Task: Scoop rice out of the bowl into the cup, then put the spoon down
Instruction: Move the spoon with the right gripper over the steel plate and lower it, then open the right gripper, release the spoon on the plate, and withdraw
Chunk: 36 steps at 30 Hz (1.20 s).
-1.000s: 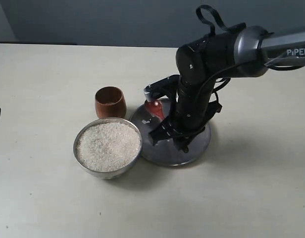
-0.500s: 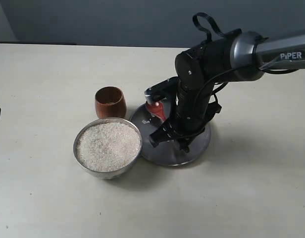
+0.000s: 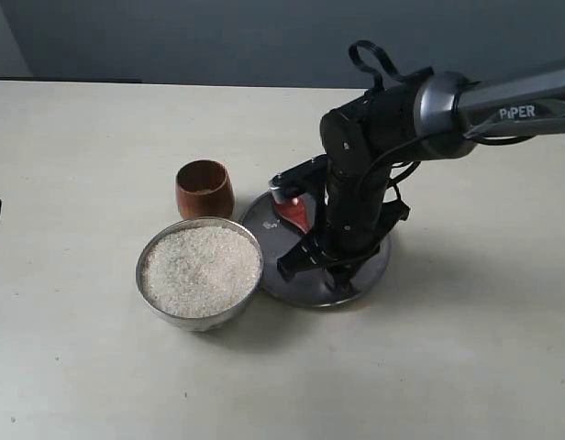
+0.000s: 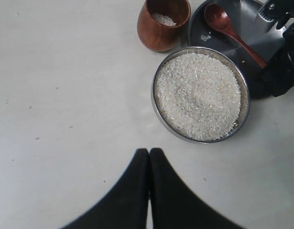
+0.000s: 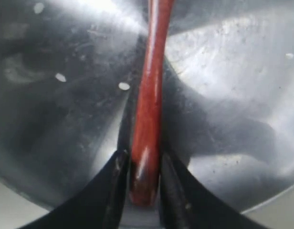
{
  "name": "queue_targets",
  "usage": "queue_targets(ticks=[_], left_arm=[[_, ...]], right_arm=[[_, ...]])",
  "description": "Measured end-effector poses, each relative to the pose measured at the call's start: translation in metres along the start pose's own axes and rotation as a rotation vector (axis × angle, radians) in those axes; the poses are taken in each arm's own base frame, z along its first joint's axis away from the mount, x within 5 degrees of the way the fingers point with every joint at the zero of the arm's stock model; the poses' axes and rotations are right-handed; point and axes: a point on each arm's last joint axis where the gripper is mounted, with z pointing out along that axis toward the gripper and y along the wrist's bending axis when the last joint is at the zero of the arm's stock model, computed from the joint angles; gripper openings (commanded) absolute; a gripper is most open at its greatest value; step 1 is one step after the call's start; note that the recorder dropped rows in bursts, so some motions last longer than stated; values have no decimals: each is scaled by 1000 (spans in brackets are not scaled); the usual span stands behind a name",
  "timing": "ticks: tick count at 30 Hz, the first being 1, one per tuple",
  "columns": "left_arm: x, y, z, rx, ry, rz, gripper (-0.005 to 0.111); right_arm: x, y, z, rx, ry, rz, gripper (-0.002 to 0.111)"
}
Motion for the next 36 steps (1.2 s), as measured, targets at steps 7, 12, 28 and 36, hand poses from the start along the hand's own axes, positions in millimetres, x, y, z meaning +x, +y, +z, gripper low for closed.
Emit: queue_targets(ticks=[7, 12, 28, 36], left_arm=[[0, 0, 0, 0, 0, 0, 0], [0, 0, 0, 0, 0, 0, 0], [0, 0, 0, 0, 0, 0, 0], [0, 0, 0, 0, 0, 0, 0]], right_arm=[[0, -4, 1, 39, 1, -19, 42], [0, -13, -22, 143, -50, -42, 42], [41, -33, -152, 327, -258, -23, 0], [115, -39, -208, 341, -492, -19, 0]])
